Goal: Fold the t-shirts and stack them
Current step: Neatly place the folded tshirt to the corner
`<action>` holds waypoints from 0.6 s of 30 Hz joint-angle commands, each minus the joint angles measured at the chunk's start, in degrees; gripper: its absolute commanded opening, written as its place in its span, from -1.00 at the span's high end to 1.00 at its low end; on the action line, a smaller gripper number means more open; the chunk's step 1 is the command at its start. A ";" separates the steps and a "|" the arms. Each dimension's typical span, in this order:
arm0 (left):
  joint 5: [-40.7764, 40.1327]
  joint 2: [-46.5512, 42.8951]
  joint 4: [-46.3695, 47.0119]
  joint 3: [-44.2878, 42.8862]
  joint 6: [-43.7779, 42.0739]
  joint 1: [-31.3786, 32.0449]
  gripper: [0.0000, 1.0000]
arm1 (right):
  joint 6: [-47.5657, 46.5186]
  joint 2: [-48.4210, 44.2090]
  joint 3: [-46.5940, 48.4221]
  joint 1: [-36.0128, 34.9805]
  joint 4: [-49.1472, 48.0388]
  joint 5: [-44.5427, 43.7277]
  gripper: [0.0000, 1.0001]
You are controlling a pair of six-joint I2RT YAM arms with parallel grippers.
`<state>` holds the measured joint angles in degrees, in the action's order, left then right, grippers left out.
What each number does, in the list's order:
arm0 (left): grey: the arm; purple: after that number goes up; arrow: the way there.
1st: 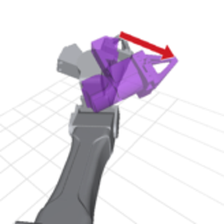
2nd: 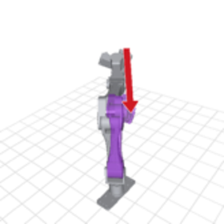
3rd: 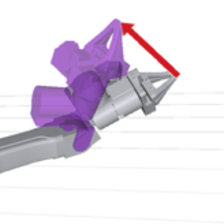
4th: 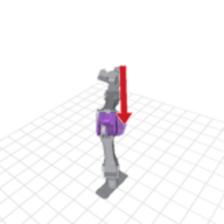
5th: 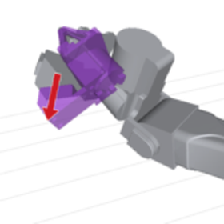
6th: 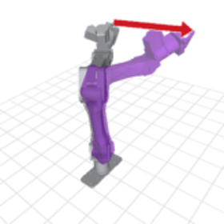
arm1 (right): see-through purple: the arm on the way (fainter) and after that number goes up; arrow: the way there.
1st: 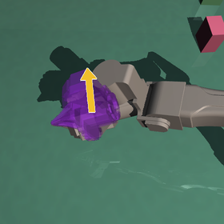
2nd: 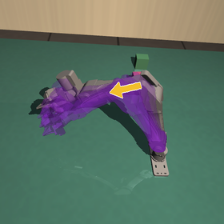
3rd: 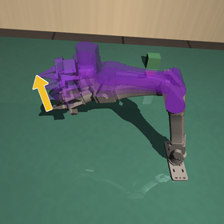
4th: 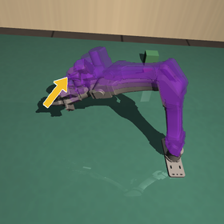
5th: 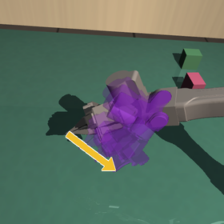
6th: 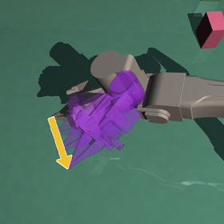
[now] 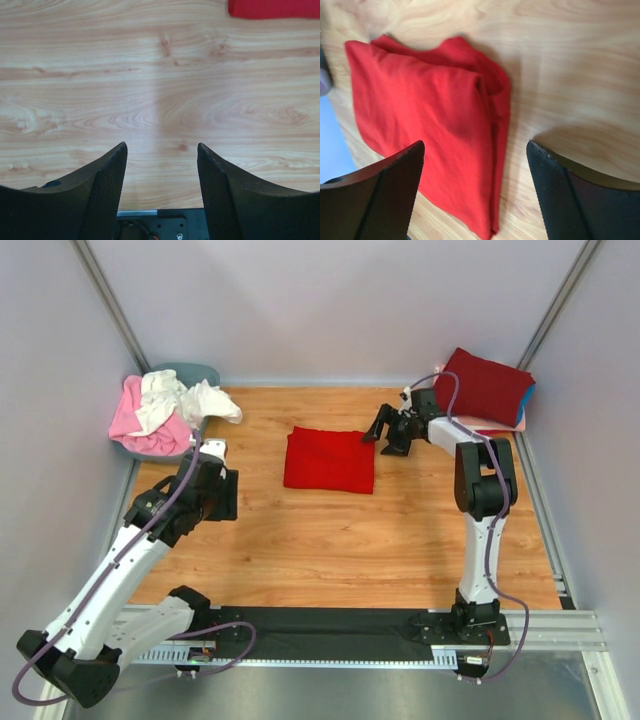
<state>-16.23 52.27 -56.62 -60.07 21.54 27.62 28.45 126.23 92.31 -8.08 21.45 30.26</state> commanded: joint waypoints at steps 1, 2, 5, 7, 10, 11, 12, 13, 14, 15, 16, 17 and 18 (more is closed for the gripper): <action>-1.26 -1.12 0.81 -0.31 -1.85 -0.02 -0.31 | 2.57 4.45 -0.11 -1.50 -3.52 1.20 -0.65; -1.35 -0.94 1.24 -0.22 -2.29 -0.02 -0.31 | 3.10 4.81 -0.81 -1.76 -4.65 1.46 -0.60; -1.70 -0.51 1.16 -0.31 -2.47 -0.02 -0.31 | 5.21 4.29 -3.27 -2.12 -7.55 1.82 -0.29; -1.70 -0.42 1.07 -0.31 -2.38 -0.02 -0.30 | 6.61 3.67 -5.73 -2.21 -10.11 1.56 0.13; -1.79 -0.77 0.37 -1.27 -2.12 -0.02 -0.29 | 7.41 2.35 -7.41 -1.95 -12.48 1.38 0.61; -1.70 -0.94 -1.02 -1.71 -1.77 -0.02 -0.29 | 7.50 1.74 -7.32 -1.86 -12.75 1.99 0.72; -1.09 -1.12 -1.64 -2.06 -1.59 -0.02 -0.29 | 7.67 1.39 -7.15 -1.68 -13.10 2.43 0.84; -0.74 -1.38 -2.17 -2.76 -1.50 -0.02 -0.29 | 7.85 1.03 -6.54 -1.42 -13.10 2.78 0.99; -0.30 -1.73 -3.66 -3.12 -1.41 -0.02 -0.29 | 7.94 -0.10 -6.36 -1.07 -13.36 3.66 0.99; 0.84 -1.91 -4.46 -3.64 -1.33 -0.02 -0.29 | 8.20 -0.89 -6.18 -0.89 -13.54 4.19 0.99; 1.28 -2.52 -4.99 -3.91 -1.50 -0.02 -0.26 | 8.46 -2.47 -5.83 -0.71 -13.63 4.71 0.99; 1.81 -3.13 -4.90 -3.48 -1.85 -0.02 -0.25 | 9.34 -3.27 -5.48 -0.19 -13.89 4.89 0.99; 2.68 -3.92 -4.29 -2.69 -2.20 -0.02 -0.25 | 9.78 -4.15 -5.22 0.08 -14.15 5.16 0.99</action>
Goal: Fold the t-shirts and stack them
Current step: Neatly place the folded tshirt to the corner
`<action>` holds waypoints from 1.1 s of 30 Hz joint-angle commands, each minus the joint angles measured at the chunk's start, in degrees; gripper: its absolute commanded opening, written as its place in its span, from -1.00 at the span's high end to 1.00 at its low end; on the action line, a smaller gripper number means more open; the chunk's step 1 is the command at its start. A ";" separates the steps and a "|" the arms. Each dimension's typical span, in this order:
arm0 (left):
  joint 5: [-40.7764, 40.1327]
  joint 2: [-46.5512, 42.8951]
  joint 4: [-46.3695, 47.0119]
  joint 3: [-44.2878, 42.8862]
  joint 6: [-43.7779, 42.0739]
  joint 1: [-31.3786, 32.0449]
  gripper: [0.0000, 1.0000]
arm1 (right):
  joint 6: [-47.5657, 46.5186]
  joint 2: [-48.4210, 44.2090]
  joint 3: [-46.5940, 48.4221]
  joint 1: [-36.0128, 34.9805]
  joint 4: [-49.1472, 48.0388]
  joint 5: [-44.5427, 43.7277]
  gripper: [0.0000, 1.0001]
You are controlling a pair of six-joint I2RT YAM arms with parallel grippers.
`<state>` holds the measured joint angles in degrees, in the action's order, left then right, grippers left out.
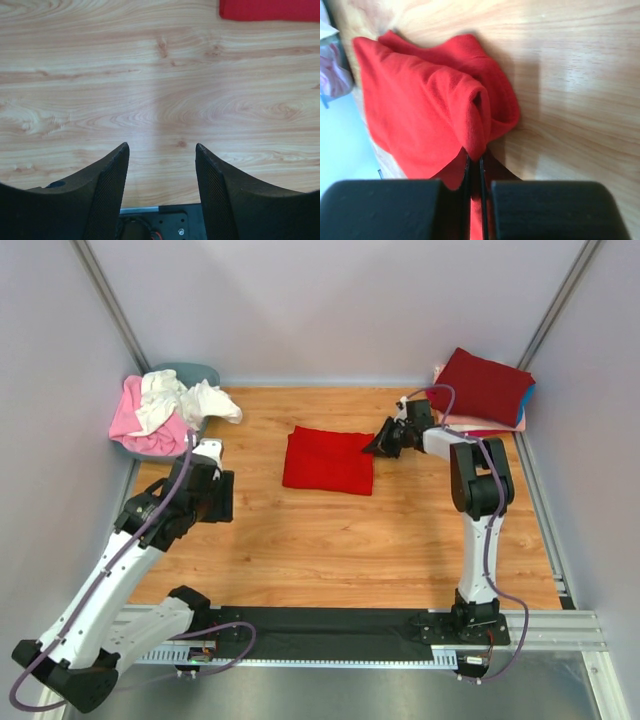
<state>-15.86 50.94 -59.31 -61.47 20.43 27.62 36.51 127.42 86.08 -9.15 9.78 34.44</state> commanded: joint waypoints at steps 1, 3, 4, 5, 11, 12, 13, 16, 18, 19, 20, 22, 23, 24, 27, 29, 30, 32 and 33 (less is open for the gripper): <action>2.50 -4.51 -0.90 0.63 -1.00 -0.02 -0.25 | 2.16 -6.64 1.97 1.41 -2.49 1.25 1.00; 4.16 -6.54 0.86 2.05 -0.83 -0.02 -0.25 | 2.86 -7.79 3.38 2.11 -1.53 1.51 0.99; 4.43 -8.29 1.73 3.10 -1.00 -0.02 -0.26 | 2.69 -8.67 4.52 2.29 -0.91 1.34 0.99; 4.52 -9.01 2.96 3.64 -1.00 -0.02 -0.27 | 2.60 -9.02 6.36 2.64 0.58 1.34 0.99; 3.46 -10.07 3.06 4.17 -0.39 -0.02 -0.28 | 0.76 -9.38 13.31 3.96 6.99 -0.51 0.99; 3.55 -9.98 3.15 4.17 -0.39 -0.02 -0.28 | 0.41 -9.03 16.10 4.05 8.22 -0.77 1.00; 3.55 -9.98 3.06 4.17 -0.47 -0.02 -0.27 | -0.38 -7.98 17.96 4.22 9.54 -1.03 1.00; 3.55 -10.59 3.15 4.25 -0.47 -0.02 -0.27 | -2.06 -6.57 23.94 4.58 13.86 -3.14 0.99; 3.55 -10.94 3.32 4.34 -0.39 -0.02 -0.27 | -2.67 -5.78 27.19 4.84 16.49 -3.85 1.00; 3.55 -11.21 3.32 4.34 -0.39 -0.02 -0.27 | -3.46 -4.73 30.25 4.93 17.37 -4.72 0.99; 3.55 -11.30 3.41 4.43 -0.39 -0.02 -0.27 | -3.99 -4.20 32.20 5.19 19.29 -5.25 0.99; 3.55 -11.47 3.50 4.52 -0.39 -0.02 -0.27 | -5.39 -2.45 37.63 5.28 21.41 -7.09 0.99; 3.55 -11.47 3.59 4.52 -0.39 -0.02 -0.27 | -6.88 -1.83 39.41 5.71 23.25 -7.71 0.99; 3.55 -11.47 3.50 4.52 -0.39 -0.02 -0.27 | -7.41 -1.12 41.16 5.89 24.22 -8.06 1.00; 3.38 -11.21 3.41 4.52 -0.30 -0.02 -0.27 | -9.26 1.69 48.55 7.65 27.21 -8.51 1.00; 3.29 -11.21 3.41 4.52 -0.21 -0.02 -0.27 | -10.40 3.36 53.19 8.53 28.88 -8.16 1.00; 3.29 -11.21 3.41 4.52 -0.21 0.07 -0.27 | -10.84 4.15 54.61 10.36 29.33 -7.81 1.00; 3.46 -11.12 3.50 4.61 -0.30 -0.02 -0.27 | -11.46 4.59 57.95 12.12 30.21 -7.19 1.00; 3.46 -10.95 3.50 4.52 -0.30 -0.02 -0.27 | -12.42 4.68 58.49 12.66 30.04 -6.84 1.00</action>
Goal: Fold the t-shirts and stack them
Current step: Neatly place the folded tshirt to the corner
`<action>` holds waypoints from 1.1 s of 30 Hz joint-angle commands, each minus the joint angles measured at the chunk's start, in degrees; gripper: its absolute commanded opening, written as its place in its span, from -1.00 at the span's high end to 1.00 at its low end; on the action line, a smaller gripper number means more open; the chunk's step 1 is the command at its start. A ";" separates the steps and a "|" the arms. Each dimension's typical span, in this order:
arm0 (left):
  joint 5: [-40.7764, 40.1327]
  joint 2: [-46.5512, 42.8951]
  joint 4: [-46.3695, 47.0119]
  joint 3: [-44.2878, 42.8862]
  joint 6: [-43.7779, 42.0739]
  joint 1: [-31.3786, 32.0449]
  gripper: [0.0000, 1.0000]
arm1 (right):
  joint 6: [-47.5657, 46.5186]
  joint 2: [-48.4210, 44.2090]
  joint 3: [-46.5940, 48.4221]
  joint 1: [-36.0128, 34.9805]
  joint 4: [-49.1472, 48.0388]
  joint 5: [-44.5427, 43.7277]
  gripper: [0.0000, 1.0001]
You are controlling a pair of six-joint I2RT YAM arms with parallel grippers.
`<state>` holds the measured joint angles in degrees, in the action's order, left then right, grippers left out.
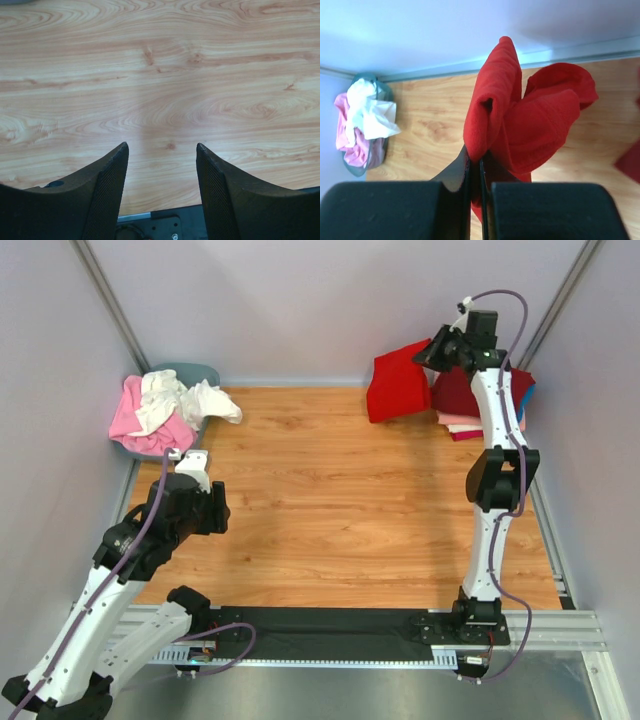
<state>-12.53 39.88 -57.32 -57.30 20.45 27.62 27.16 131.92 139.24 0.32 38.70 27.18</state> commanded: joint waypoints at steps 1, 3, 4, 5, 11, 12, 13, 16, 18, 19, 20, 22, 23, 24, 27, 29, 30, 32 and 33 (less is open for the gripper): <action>0.23 0.29 1.60 0.43 -0.32 -0.02 -0.27 | -3.42 0.10 6.04 3.72 0.25 1.81 1.00; 0.32 0.72 1.51 0.35 -0.41 -0.02 -0.26 | -4.56 0.53 8.06 5.04 -0.46 3.57 1.00; 0.41 0.81 1.51 0.34 -0.41 -0.02 -0.26 | -5.00 0.88 8.94 5.91 -1.16 4.02 1.00; 0.49 0.90 1.60 0.34 -0.41 -0.02 -0.26 | -5.36 1.15 9.81 6.27 -1.34 4.28 1.00; 0.23 1.52 1.51 0.34 -0.32 -0.02 -0.25 | -4.66 1.59 11.41 10.75 -3.54 5.69 1.00; 0.14 1.87 1.42 0.34 -0.32 -0.02 -0.25 | -4.66 1.68 11.40 11.45 -3.63 6.04 0.99; 0.14 2.13 1.42 0.26 -0.32 -0.02 -0.25 | -4.48 1.68 10.97 11.98 -4.41 6.22 0.99; 0.23 2.92 1.33 0.17 -0.41 -0.02 -0.25 | -3.96 2.20 11.05 15.05 -6.08 7.35 1.00; 0.32 3.45 1.42 0.17 -0.41 -0.02 -0.24 | -1.86 2.73 11.05 16.55 -7.49 8.24 0.99; 0.32 3.63 1.33 0.17 -0.41 -0.02 -0.24 | -0.89 2.99 11.05 18.21 -9.06 9.98 1.00; 0.32 3.63 1.33 0.17 -0.32 -0.02 -0.24 | 0.69 3.34 10.97 19.01 -9.77 10.61 0.99; 0.23 3.80 1.33 0.17 -0.41 -0.02 -0.24 | 1.23 4.05 10.97 21.12 -11.19 11.93 0.99; 0.23 3.98 1.33 0.08 -0.32 -0.02 -0.24 | 1.67 4.75 10.70 21.82 -11.71 12.54 1.00; 0.23 4.15 1.25 0.08 -0.41 0.07 -0.24 | 2.28 5.19 10.09 22.61 -13.28 13.94 1.00; 0.41 4.51 1.33 0.08 -0.41 -0.02 -0.24 | 4.57 7.99 8.59 25.25 -16.28 16.58 1.00; 0.49 4.86 1.25 0.08 -0.50 -0.02 -0.23 | 4.66 10.71 8.86 26.49 -16.11 16.76 1.00; 0.49 5.21 1.25 0.08 -0.50 -0.02 -0.23 | 4.31 11.42 8.86 26.75 -16.11 16.33 1.00; 0.58 5.73 1.25 -0.01 -0.50 -0.02 -0.23 | 4.13 13.27 8.77 27.72 -15.85 15.45 1.00; 0.49 5.91 1.16 -0.01 -0.50 -0.02 -0.23 | 4.04 13.80 8.68 28.07 -15.93 14.84 1.00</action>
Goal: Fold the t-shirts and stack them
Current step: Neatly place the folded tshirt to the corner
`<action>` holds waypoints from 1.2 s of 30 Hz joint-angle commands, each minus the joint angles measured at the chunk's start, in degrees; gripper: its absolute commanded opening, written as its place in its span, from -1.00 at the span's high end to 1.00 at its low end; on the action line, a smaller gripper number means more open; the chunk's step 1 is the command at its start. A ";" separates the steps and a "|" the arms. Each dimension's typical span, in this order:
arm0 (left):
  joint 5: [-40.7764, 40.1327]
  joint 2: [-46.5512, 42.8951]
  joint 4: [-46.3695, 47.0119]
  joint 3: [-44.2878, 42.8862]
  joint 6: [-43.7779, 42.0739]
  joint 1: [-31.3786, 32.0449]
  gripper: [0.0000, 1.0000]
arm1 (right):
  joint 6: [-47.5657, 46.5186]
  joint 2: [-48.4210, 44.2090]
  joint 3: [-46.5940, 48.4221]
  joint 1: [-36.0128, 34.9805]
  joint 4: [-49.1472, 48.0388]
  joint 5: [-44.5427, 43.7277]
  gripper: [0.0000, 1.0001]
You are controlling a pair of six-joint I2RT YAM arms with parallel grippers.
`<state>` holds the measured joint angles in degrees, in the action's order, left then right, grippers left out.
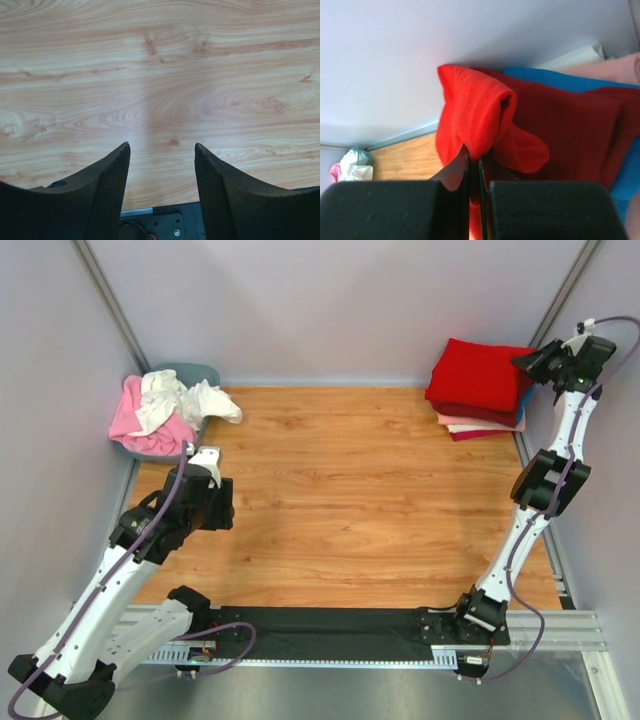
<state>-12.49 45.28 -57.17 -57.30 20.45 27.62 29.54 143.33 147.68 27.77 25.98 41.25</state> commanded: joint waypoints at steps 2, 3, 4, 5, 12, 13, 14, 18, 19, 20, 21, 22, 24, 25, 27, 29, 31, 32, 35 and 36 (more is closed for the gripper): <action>0.54 0.86 1.01 -0.01 -0.50 -0.02 -0.22 | 1.66 3.79 0.07 1.58 -3.21 -0.12 1.00; 0.54 0.95 0.92 -0.01 -0.50 -0.02 -0.22 | 1.57 4.06 -0.37 1.85 -3.21 -1.25 0.99; 0.45 1.04 0.92 -0.09 -0.50 -0.02 -0.22 | 1.57 4.41 -0.63 2.55 -3.30 -2.05 0.98; 0.54 1.30 1.00 -0.09 -0.50 -0.02 -0.22 | 1.57 4.68 -1.07 2.81 -3.39 -3.10 0.98; 0.36 1.83 0.83 -0.18 -0.50 -0.02 -0.21 | 1.66 4.94 -3.36 6.50 -4.88 -16.01 0.85; 0.36 1.92 0.83 -0.18 -0.41 -0.02 -0.21 | 1.92 5.12 -3.80 7.47 -5.14 -16.73 0.85; 0.36 1.92 0.83 -0.18 -0.41 -0.02 -0.21 | 1.84 5.03 -4.23 7.91 -5.41 -17.52 0.85; 0.27 1.57 0.74 -0.18 -0.32 -0.02 -0.21 | 1.66 4.68 -8.45 9.67 -8.91 -21.39 0.76; 0.27 1.48 0.83 -0.10 -0.41 -0.02 -0.21 | 1.40 4.77 -9.41 9.67 -9.71 -21.57 0.74; 0.27 1.31 0.83 -0.09 -0.41 -0.02 -0.21 | 1.05 4.94 -10.56 9.76 -10.59 -22.44 0.73; 0.27 1.31 0.92 -0.09 -0.41 -0.02 -0.21 | 0.35 5.12 -10.91 9.76 -10.60 -23.32 0.72; 0.45 1.22 1.00 -0.01 -0.50 -0.02 -0.21 | -0.18 5.64 -10.92 9.76 -10.42 -24.11 0.74; 0.71 1.39 1.01 -0.01 -0.58 -0.02 -0.21 | -1.58 6.00 -11.27 9.85 -10.07 -26.83 0.74; 0.63 1.39 1.00 -0.09 -0.58 -0.02 -0.21 | -2.11 6.26 -11.79 10.02 -10.07 -29.02 0.74; 0.19 1.13 0.83 -0.09 -0.41 0.07 -0.20 | -2.90 6.00 -12.75 10.28 -10.07 -31.31 0.73; 0.01 0.52 0.83 -0.09 -0.23 -0.02 -0.20 | -3.43 5.56 -13.99 10.64 -11.20 -33.24 0.56; -0.43 -0.10 0.83 -0.01 -0.06 -0.02 -0.20 | -3.96 4.86 -15.48 11.34 -11.47 -34.57 0.48; -0.52 -0.10 0.83 -0.01 -0.06 -0.11 -0.20 | -4.05 4.68 -16.01 11.60 -12.17 -35.97 0.46; -0.69 -0.28 0.83 -0.01 0.03 -0.02 -0.20 | -3.96 3.80 -18.47 12.66 -13.67 -36.25 0.37; -0.52 -0.36 0.74 -0.01 -0.06 -0.02 -0.20 | -3.79 3.80 -18.56 13.01 -13.59 -36.68 0.37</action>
<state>-12.58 45.50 -57.19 -57.30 20.47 27.62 14.87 145.60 132.44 28.71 5.85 21.47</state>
